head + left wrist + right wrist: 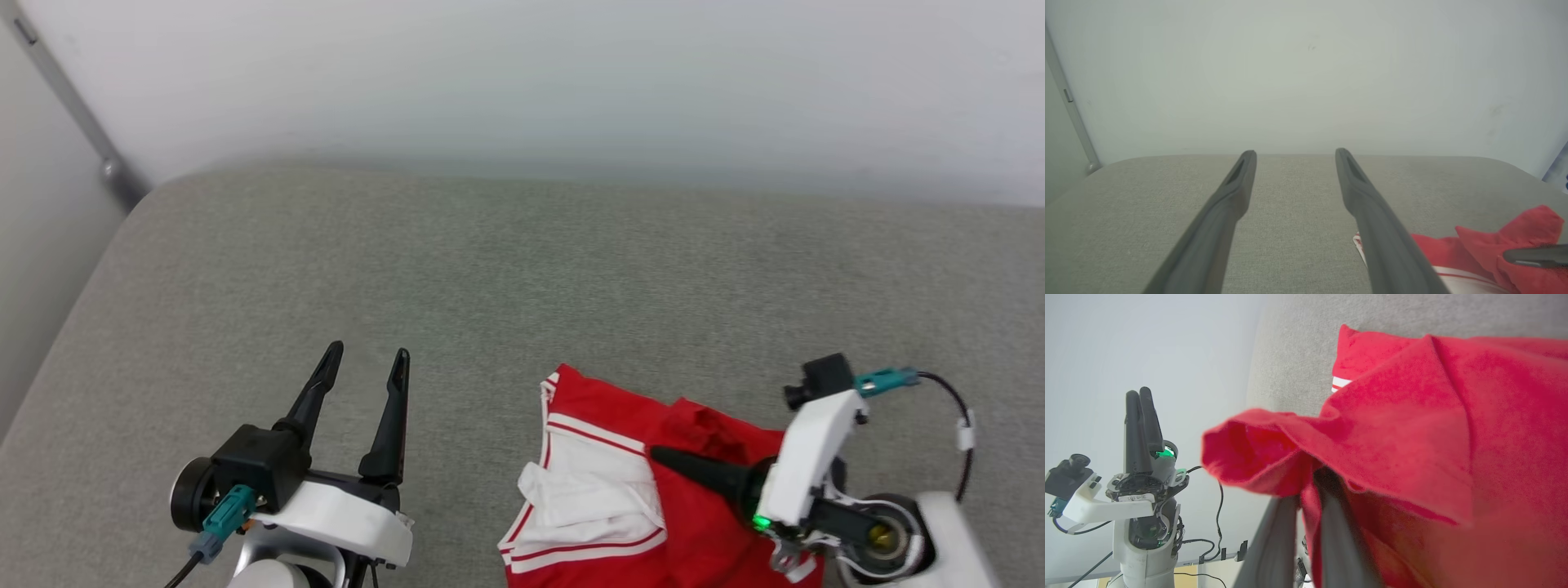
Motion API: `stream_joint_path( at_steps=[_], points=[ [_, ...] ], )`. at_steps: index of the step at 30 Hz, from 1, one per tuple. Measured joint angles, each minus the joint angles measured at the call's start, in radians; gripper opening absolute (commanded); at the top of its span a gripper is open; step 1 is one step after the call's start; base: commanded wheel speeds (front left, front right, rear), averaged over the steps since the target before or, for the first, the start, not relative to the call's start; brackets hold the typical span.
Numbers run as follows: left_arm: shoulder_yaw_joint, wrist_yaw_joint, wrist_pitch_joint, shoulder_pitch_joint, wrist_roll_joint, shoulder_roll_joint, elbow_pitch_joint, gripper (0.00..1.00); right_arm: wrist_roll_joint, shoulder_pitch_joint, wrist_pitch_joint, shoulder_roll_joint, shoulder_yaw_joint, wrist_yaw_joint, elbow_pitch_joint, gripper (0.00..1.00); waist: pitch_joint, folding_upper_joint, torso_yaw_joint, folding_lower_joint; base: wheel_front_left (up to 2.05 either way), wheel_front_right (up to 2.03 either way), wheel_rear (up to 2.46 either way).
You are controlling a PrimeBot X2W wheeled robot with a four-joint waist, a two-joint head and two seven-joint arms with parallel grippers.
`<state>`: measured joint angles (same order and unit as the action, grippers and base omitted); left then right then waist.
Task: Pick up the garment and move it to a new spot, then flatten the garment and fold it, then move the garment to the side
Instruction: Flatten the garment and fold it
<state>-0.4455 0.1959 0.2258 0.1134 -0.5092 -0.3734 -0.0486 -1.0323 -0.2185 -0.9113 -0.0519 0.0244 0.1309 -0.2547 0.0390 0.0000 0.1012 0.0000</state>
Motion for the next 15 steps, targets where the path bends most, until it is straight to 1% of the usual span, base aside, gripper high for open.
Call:
stream_joint_path(
  at_steps=[3, 7, 8, 9, 10, 11, 15],
  points=[
    [-0.006, -0.011, 0.002, 0.015, 0.0, 0.006, 0.013, 1.0, -0.028, -0.028, 0.062, 0.0, 0.09, 0.0, -0.054, 0.0, 0.009, 0.0, 0.03, 0.0, 0.0, 0.0, 0.0],
    [-0.016, -0.014, 0.006, 0.021, 0.003, 0.014, 0.024, 1.0, -0.059, -0.071, 0.149, 0.0, 0.192, 0.0, -0.128, 0.0, 0.025, 0.0, 0.062, 0.0, 0.0, 0.0, 0.0],
    [-0.017, -0.017, 0.006, 0.024, 0.003, 0.016, 0.027, 1.0, -0.051, -0.078, 0.173, 0.001, 0.21, 0.0, -0.15, 0.15, 0.029, 0.0, 0.068, 0.0, 0.0, 0.0, 0.0],
    [-0.017, -0.02, 0.007, 0.03, 0.003, 0.016, 0.031, 1.0, -0.034, -0.085, 0.198, 0.001, 0.225, 0.0, -0.175, 0.38, 0.033, 0.0, 0.073, 0.0, 0.0, 0.0, 0.0],
    [-0.016, -0.02, 0.008, 0.035, 0.003, 0.017, 0.035, 1.0, -0.012, -0.093, 0.216, 0.001, 0.242, 0.0, -0.197, 0.64, 0.037, 0.0, 0.077, 0.0, 0.0, 0.0, 0.0],
    [-0.015, -0.02, 0.011, 0.036, 0.003, 0.021, 0.04, 1.0, 0.005, -0.105, 0.237, 0.001, 0.269, 0.0, -0.234, 1.0, 0.042, 0.0, 0.082, 0.0001, 0.0, 0.0, 0.0],
    [-0.007, -0.02, 0.016, 0.035, 0.002, 0.021, 0.049, 1.0, 0.027, -0.131, 0.265, 0.0, 0.311, 0.0, -0.246, 1.0, 0.042, 0.0, 0.072, 0.0, 0.0, 0.0, 0.0]
  ],
)
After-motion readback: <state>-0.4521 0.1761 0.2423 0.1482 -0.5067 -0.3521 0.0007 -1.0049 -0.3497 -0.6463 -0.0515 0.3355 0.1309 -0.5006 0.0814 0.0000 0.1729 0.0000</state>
